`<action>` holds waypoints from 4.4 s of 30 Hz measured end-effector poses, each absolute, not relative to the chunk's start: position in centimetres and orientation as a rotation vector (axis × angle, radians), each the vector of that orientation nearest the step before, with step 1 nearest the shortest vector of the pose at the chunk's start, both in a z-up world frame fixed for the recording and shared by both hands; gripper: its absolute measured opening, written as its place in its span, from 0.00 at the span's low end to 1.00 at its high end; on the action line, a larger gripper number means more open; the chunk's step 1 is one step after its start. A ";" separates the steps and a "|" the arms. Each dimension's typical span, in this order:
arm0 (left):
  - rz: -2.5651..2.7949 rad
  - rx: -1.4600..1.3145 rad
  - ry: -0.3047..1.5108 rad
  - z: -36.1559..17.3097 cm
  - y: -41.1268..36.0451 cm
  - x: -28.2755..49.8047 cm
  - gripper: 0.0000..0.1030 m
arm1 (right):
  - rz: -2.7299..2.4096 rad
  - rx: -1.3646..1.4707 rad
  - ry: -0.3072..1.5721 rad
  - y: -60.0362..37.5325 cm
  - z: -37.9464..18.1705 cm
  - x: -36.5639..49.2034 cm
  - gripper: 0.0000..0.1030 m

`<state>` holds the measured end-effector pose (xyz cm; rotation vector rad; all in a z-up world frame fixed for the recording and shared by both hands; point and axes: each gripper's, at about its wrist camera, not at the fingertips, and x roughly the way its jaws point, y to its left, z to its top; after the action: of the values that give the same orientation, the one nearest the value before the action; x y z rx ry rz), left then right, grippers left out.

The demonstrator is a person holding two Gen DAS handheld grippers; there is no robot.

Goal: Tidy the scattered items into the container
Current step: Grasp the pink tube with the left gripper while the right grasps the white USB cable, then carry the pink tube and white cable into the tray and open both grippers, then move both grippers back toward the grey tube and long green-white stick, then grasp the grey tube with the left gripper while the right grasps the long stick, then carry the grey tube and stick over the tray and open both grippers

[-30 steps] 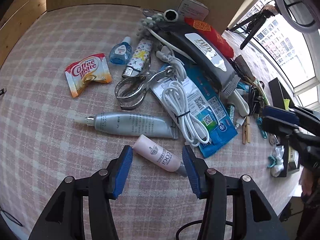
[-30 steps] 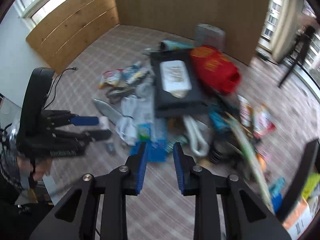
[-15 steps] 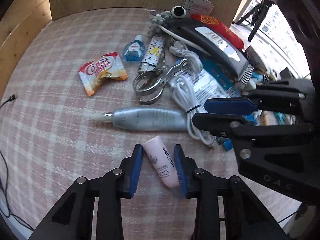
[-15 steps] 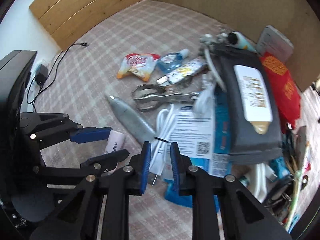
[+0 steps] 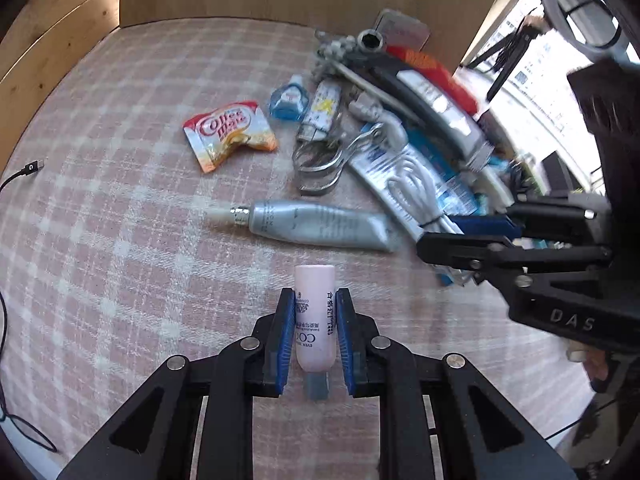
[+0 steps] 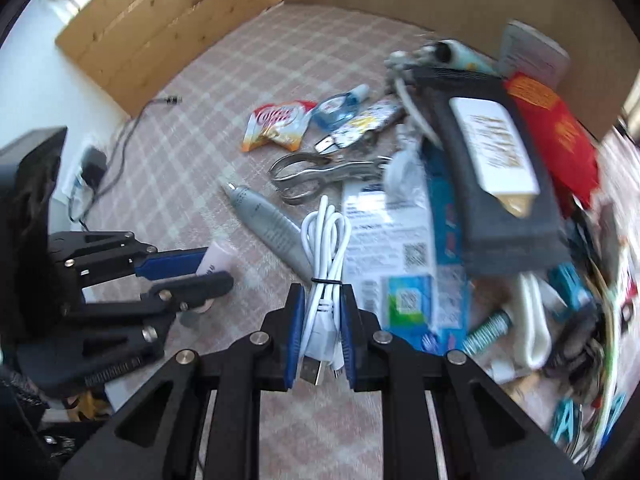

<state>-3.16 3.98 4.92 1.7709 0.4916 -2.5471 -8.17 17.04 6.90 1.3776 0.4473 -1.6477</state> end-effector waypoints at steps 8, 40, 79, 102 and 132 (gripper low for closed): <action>-2.700 1.793 0.494 8.4 8.0 -6.4 0.18 | -1.799 1.389 0.262 26.5 10.4 -9.4 0.17; -3.295 2.009 -0.040 16.3 43.1 -10.3 0.52 | -2.493 1.526 -0.035 61.7 15.6 -10.6 0.43; -2.696 2.095 -0.296 3.6 5.7 -10.4 0.53 | -1.884 1.471 0.604 36.0 7.5 -17.1 0.35; -2.739 2.066 -0.085 5.4 6.7 -7.1 0.06 | -1.896 1.490 0.416 37.2 9.5 -17.0 0.04; -3.419 2.019 -0.005 17.8 39.6 -14.8 0.06 | -2.516 1.725 -0.213 70.9 15.6 -16.5 0.04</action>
<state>-14.83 39.63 17.78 2.0189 -0.0050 -3.4191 -16.48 70.87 15.60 1.7246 -0.2126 -2.5157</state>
